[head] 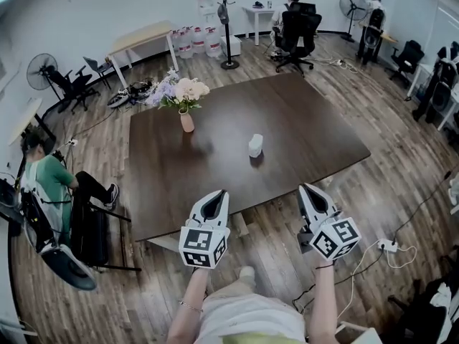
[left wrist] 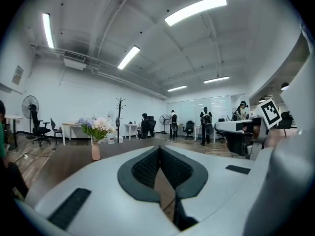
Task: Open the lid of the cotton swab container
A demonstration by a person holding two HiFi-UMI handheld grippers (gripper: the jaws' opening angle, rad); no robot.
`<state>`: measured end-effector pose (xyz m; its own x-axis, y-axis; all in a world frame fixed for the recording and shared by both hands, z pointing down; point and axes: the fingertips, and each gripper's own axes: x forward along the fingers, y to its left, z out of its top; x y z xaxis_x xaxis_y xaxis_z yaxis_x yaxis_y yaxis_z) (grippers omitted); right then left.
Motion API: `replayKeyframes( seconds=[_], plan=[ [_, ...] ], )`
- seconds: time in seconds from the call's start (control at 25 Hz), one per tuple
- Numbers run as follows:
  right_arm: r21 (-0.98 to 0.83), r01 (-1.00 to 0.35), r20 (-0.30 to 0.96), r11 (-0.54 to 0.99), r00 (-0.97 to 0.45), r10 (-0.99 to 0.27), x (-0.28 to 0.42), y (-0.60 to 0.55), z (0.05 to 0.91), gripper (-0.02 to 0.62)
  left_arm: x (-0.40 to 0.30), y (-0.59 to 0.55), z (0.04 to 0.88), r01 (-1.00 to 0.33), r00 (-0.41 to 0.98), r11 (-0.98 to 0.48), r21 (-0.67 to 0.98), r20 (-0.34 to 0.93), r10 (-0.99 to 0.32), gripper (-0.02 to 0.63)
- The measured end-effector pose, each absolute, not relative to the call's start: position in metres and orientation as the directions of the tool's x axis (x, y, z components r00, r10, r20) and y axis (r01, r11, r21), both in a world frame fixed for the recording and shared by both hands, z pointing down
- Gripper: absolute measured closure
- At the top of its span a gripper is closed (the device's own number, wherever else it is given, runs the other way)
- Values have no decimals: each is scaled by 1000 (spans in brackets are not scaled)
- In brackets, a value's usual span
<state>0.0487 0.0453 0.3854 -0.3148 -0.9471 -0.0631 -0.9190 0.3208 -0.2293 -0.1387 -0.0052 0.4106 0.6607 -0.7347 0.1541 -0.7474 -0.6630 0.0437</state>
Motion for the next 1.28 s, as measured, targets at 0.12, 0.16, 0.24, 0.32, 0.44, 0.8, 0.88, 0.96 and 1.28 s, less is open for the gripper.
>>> replayKeyframes(
  seconds=[0.12, 0.16, 0.24, 0.32, 0.44, 0.8, 0.88, 0.96, 1.28],
  plan=[
    [-233, -921, -50, 314, -311, -949, 54, 24, 387, 575, -129, -26, 412, -737, 672, -675, 46, 154, -724, 581],
    [-233, -921, -49, 311, -308, -950, 56, 18, 387, 574, -126, -32, 412, -733, 677, -679, 45, 151, -721, 581],
    [-238, -921, -50, 307, -304, -951, 58, 8, 389, 575, -122, -44, 412, -725, 685, -687, 44, 150, -713, 581],
    [-244, -923, -42, 298, -297, -954, 60, 0, 392, 575, -118, -53, 414, -718, 693, -695, 47, 151, -705, 581],
    [-259, -924, -21, 280, -284, -959, 65, -10, 401, 575, -112, -65, 418, -713, 697, -699, 53, 157, -699, 581],
    [-310, -911, 4, 273, -288, -958, 86, -61, 420, 575, -96, -106, 436, -723, 687, -686, 82, 193, -701, 581],
    [-322, -902, 7, 288, -307, -952, 91, -80, 422, 575, -91, -120, 439, -732, 678, -675, 89, 197, -709, 581],
    [-330, -889, 5, 317, -338, -941, 93, -100, 421, 575, -83, -133, 440, -741, 668, -665, 94, 202, -716, 581],
    [-328, -846, 9, 420, -447, -894, 106, -165, 413, 575, -55, -176, 436, -782, 621, -615, 97, 196, -759, 581]
  ],
)
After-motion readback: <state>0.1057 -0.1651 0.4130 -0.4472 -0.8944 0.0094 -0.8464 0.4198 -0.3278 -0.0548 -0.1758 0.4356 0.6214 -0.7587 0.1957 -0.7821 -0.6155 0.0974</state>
